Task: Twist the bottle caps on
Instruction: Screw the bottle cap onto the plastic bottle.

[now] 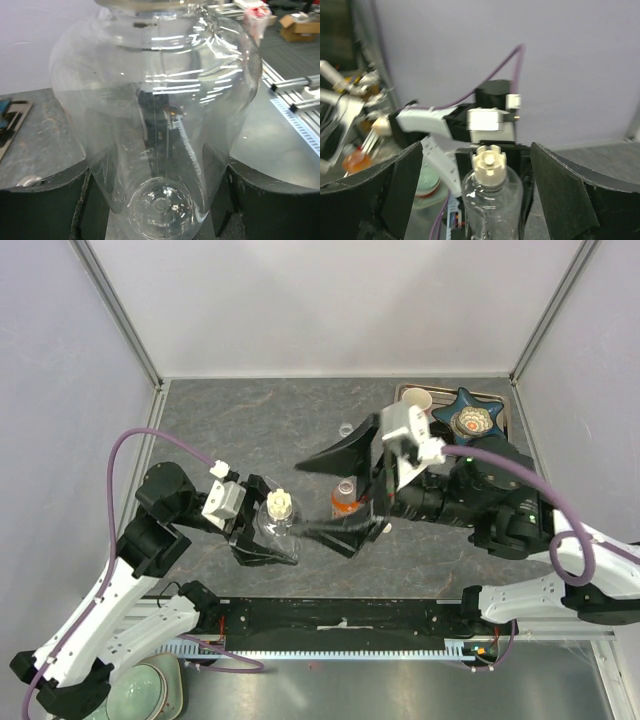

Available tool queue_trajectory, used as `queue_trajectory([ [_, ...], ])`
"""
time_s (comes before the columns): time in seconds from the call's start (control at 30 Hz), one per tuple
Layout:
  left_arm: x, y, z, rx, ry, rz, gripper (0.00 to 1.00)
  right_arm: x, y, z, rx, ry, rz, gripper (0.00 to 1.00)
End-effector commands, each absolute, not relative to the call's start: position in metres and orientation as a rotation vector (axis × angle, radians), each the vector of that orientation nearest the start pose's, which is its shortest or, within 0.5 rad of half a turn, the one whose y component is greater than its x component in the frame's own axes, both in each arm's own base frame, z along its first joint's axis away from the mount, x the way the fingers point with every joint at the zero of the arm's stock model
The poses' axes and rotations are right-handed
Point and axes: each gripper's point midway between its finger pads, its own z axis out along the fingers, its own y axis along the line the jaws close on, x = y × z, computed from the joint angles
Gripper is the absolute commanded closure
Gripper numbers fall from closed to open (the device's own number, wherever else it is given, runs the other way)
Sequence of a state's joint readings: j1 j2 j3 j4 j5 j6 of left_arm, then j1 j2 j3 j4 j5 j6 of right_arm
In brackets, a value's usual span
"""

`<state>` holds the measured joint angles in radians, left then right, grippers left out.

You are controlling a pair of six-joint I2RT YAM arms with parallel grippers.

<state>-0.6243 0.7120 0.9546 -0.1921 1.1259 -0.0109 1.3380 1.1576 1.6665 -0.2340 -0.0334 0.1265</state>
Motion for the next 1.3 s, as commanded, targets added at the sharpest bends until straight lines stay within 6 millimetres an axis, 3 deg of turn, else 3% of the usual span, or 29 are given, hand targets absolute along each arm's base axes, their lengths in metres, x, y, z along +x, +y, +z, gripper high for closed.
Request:
queue_trajectory([
  [0.0, 0.030, -0.233, 0.375, 1.480, 0.946, -1.476, 0.95, 0.010, 0.358, 0.542, -1.198, 0.943, 1.420, 0.06],
  [0.33, 0.024, -0.230, 0.374, 1.504, 0.937, -1.511, 0.95, 0.006, 0.378, 0.537, -1.283, 0.912, 1.444, 0.09],
  [0.57, 0.019, -0.227, 0.374, 1.519, 0.924, -1.531, 0.95, 0.003, 0.392, 0.531, -1.334, 0.909, 1.488, 0.23],
  [0.73, 0.016, -0.226, 0.376, 1.523, 0.916, -1.534, 0.95, 0.013, 0.400, 0.525, -1.339, 0.941, 1.501, 0.30],
  [0.83, 0.016, -0.226, 0.377, 1.517, 0.915, -1.526, 0.95, 0.018, 0.401, 0.525, -1.330, 0.951, 1.517, 0.39],
  [1.07, 0.021, -0.228, 0.377, 1.489, 0.926, -1.499, 0.95, 0.027, 0.399, 0.526, -1.286, 0.982, 1.512, 0.82],
  [1.17, 0.026, -0.230, 0.378, 1.463, 0.933, -1.472, 0.95, 0.035, 0.398, 0.525, -1.244, 1.015, 1.489, 0.89],
  [1.27, 0.038, -0.234, 0.381, 1.412, 0.946, -1.406, 0.95, 0.054, 0.401, 0.516, -1.158, 1.111, 1.419, 1.00],
])
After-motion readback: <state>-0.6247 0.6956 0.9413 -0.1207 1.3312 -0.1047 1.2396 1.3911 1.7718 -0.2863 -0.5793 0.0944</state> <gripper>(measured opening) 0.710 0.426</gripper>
